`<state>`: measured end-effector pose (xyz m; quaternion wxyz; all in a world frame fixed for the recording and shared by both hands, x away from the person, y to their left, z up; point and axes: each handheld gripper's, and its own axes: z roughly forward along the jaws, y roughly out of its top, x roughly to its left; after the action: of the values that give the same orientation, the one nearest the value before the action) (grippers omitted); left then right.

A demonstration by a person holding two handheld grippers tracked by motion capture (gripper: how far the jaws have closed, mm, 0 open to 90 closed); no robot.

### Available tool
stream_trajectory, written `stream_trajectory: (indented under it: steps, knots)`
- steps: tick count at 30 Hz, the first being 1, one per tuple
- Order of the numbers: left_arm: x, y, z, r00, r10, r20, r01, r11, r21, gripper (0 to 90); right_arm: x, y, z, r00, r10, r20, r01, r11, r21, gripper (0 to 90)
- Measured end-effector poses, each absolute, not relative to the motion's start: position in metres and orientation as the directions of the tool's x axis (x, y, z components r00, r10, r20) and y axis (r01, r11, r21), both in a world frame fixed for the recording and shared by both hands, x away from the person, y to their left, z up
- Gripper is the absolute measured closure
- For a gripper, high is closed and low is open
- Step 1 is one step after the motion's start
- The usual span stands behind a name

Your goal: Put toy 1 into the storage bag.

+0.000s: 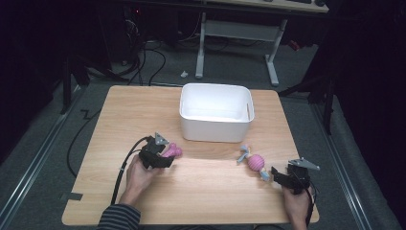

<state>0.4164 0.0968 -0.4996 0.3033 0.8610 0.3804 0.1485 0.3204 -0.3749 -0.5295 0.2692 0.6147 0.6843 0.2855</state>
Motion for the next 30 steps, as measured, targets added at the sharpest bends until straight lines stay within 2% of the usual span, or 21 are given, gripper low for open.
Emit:
stream_trajectory:
  steps: [30]
  knots:
    - [0.4263, 0.0920, -0.5074, 0.678, 0.735, 0.017, 0.606, -0.573, 0.552, 50.6, 0.3203, -0.3748, -0.5295, -0.100, 0.995, -0.018, 0.687, 0.082, 0.722, 29.0]
